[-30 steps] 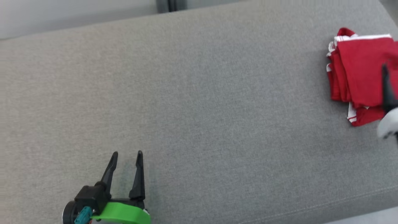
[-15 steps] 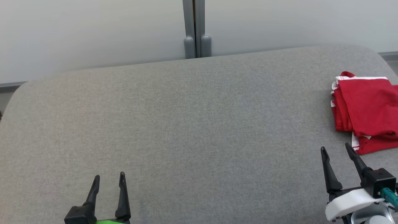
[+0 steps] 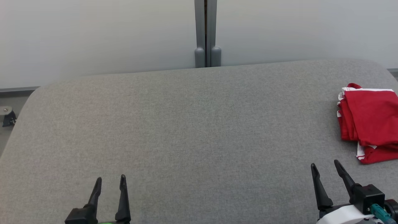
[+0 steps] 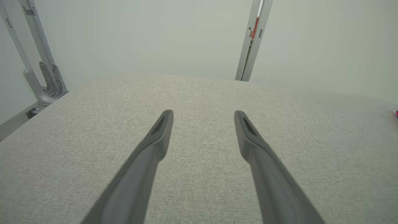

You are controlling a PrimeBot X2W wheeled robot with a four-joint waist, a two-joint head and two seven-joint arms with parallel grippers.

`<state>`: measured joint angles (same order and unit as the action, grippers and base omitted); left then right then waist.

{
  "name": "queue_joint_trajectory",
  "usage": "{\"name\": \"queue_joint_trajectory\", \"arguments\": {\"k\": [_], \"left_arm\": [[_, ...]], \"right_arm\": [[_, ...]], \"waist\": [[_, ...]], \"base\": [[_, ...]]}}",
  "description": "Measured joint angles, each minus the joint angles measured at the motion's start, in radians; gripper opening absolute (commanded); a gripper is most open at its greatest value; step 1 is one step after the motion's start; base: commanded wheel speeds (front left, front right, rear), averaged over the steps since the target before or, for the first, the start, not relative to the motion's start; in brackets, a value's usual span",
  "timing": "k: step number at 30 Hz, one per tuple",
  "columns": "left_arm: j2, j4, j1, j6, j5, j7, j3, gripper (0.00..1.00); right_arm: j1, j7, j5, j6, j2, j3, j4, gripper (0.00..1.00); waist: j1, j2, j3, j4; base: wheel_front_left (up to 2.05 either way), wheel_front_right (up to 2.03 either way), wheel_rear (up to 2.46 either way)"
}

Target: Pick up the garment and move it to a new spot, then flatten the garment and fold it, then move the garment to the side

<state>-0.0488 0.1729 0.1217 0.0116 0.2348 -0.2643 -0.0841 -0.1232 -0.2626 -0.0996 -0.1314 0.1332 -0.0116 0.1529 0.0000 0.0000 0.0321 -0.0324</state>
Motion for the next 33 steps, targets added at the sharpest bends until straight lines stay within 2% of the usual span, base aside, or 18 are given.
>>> {"name": "queue_joint_trajectory", "arguments": {"k": [4, 33], "left_arm": [[0.004, 0.030, 0.002, 0.000, 0.010, 0.003, -0.006, 0.00], [0.003, 0.049, -0.059, 0.040, 0.492, 0.131, 0.058, 0.00]], "right_arm": [[-0.002, 0.004, -0.013, 0.000, -0.012, 0.002, 0.029, 0.00], [0.062, 0.136, -0.536, 0.000, -0.036, -0.032, 0.052, 0.00]], "waist": [[0.0000, 0.0000, 0.000, 0.000], [0.0000, 0.0000, -0.008, 0.008]], "base": [[0.00, 0.00, 0.00], [0.00, 0.00, 0.00]]}}
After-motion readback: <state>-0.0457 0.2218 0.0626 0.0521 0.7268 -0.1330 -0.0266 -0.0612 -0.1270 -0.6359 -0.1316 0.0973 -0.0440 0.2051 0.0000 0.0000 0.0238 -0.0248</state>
